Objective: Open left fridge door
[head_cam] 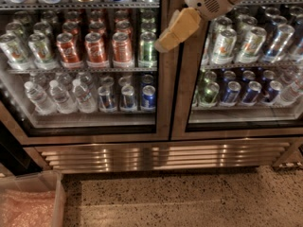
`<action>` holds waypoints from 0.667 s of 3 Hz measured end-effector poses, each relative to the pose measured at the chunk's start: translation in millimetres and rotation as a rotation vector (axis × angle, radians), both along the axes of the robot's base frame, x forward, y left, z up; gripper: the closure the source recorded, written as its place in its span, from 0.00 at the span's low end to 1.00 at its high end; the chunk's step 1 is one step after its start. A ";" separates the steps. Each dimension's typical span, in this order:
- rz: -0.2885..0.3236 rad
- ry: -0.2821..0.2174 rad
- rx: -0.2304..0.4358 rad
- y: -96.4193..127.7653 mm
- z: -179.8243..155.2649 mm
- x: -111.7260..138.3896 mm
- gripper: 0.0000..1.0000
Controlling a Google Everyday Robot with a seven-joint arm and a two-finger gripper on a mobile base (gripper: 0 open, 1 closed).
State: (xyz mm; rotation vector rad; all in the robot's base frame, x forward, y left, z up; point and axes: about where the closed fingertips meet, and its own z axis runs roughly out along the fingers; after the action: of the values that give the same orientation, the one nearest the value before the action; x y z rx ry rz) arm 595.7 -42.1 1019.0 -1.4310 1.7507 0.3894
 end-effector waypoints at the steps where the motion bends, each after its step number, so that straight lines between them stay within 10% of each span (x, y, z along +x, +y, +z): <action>1: 0.033 0.007 0.016 12.7 -2.3 1.5 0.00; 2: 0.056 0.014 0.025 13.4 -2.9 -2.1 0.04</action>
Offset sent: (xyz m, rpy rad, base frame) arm 0.0485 0.1735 -0.0195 0.1742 0.1092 0.4047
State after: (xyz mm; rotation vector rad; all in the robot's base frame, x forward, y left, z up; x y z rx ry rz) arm 593.6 -28.7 1016.1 -1.4652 1.7139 0.4508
